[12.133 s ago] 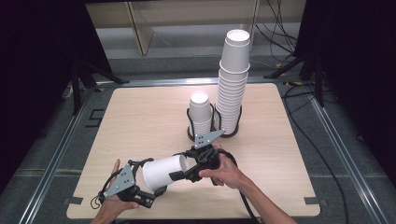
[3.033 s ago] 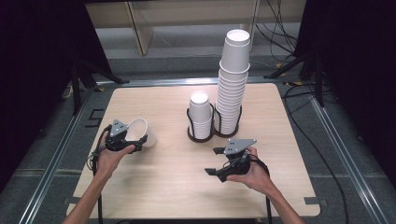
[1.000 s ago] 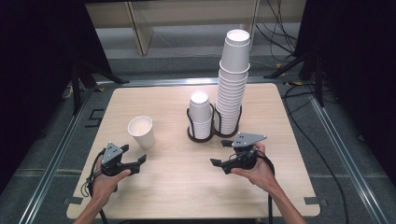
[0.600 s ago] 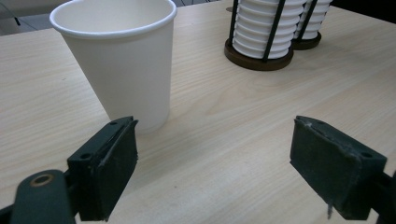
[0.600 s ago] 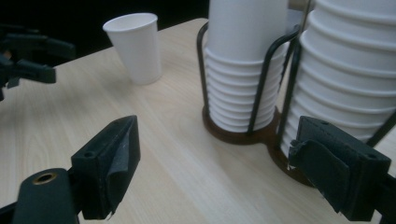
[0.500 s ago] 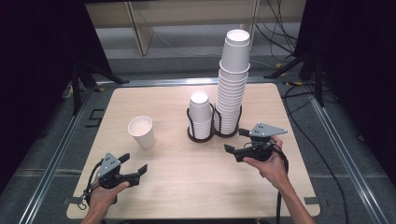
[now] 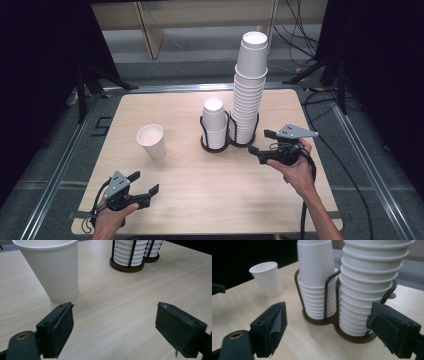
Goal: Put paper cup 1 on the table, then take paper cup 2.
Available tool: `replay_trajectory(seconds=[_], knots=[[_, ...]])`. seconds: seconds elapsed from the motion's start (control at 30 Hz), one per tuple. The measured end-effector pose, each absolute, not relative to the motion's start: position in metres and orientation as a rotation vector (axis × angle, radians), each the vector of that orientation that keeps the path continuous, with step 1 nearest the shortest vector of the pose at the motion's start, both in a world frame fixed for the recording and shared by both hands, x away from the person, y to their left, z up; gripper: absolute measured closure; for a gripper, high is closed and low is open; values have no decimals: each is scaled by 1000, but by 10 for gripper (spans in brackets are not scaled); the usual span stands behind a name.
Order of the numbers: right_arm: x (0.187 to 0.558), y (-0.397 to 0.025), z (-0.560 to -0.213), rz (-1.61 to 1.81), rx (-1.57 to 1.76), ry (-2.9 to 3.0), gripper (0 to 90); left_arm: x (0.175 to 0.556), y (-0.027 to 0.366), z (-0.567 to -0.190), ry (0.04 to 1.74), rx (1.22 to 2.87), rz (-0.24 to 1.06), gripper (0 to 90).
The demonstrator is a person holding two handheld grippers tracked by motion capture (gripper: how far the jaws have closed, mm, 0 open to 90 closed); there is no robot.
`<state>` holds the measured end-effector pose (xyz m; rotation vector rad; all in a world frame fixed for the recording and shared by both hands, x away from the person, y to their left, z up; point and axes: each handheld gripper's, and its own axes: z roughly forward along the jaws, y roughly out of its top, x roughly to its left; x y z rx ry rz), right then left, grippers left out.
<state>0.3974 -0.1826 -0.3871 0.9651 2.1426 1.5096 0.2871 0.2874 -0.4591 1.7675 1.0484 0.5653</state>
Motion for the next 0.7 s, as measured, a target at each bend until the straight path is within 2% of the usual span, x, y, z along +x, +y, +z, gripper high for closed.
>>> replay_trajectory(seconds=[0.7], knots=[[416, -195, -352, 1575, 997, 2039, 156, 282, 276, -462, 987, 1807, 547, 148]])
